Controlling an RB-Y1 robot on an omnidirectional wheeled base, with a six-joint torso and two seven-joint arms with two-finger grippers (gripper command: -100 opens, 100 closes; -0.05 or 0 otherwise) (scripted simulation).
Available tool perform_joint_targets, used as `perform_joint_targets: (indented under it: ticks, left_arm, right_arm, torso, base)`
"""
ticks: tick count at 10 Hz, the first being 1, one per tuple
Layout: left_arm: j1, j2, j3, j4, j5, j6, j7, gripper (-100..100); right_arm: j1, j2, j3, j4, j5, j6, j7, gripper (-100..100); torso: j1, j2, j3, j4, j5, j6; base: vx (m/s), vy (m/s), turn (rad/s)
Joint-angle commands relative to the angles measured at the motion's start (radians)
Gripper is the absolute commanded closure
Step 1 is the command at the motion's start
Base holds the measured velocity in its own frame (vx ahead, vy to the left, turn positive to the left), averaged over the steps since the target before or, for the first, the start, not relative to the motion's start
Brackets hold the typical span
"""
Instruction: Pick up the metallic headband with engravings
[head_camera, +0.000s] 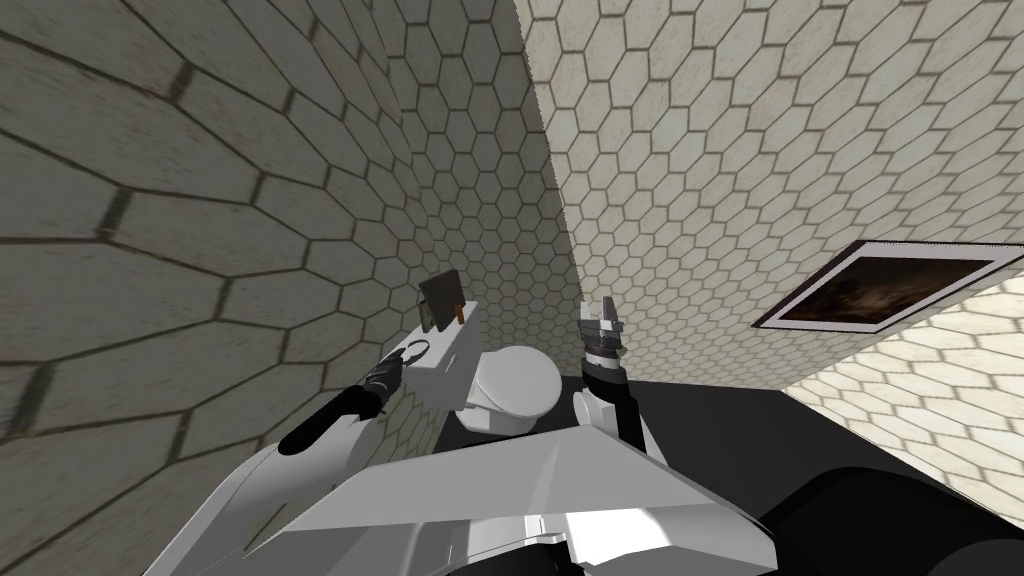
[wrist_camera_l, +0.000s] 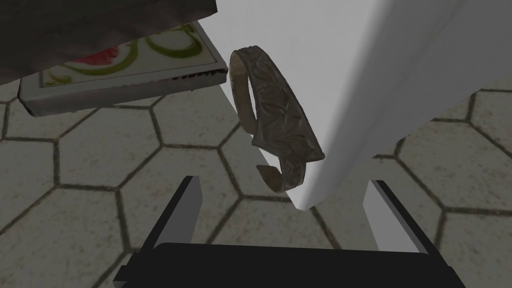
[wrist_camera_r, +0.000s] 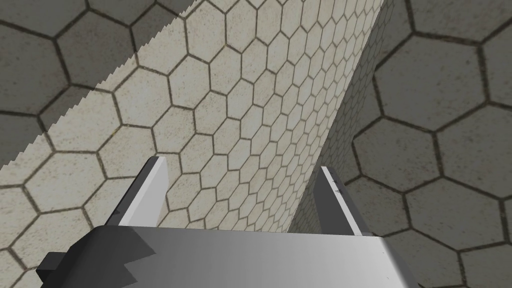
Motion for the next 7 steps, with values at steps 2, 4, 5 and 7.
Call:
perform_joint_targets:
  ticks: [2, 4, 5, 7]
  left_arm:
    - [0.000, -0.001, -0.002, -0.011, 0.005, 0.019, 0.006, -100]
    - [-0.013, -0.002, -0.001, 0.019, 0.002, 0.003, 0.007, -100]
    - [-0.019, -0.003, 0.000, 0.033, 0.001, -0.006, 0.006, -100]
    - [-0.013, -0.003, -0.001, 0.024, 0.001, -0.002, 0.006, 100]
  right_arm:
    - [0.000, 0.000, 0.000, 0.000, 0.000, 0.000, 0.000, 0]
    - [0.000, 0.000, 0.000, 0.000, 0.000, 0.000, 0.000, 0]
    - [0.000, 0.000, 0.000, 0.000, 0.000, 0.000, 0.000, 0]
    - [0.000, 0.000, 0.000, 0.000, 0.000, 0.000, 0.000, 0]
  torso:
    - [0.000, 0.000, 0.000, 0.000, 0.000, 0.000]
    - [-0.005, 0.001, 0.001, 0.000, -0.001, 0.000]
    - [-0.005, -0.001, 0.000, 0.000, -0.001, 0.000]
    - [-0.005, -0.001, -0.001, 0.000, -0.001, 0.000]
  base:
    - [0.013, 0.054, -0.014]
    - [0.022, 0.009, -0.003]
    - [0.066, 0.021, -0.007]
    - [0.014, 0.005, -0.001]
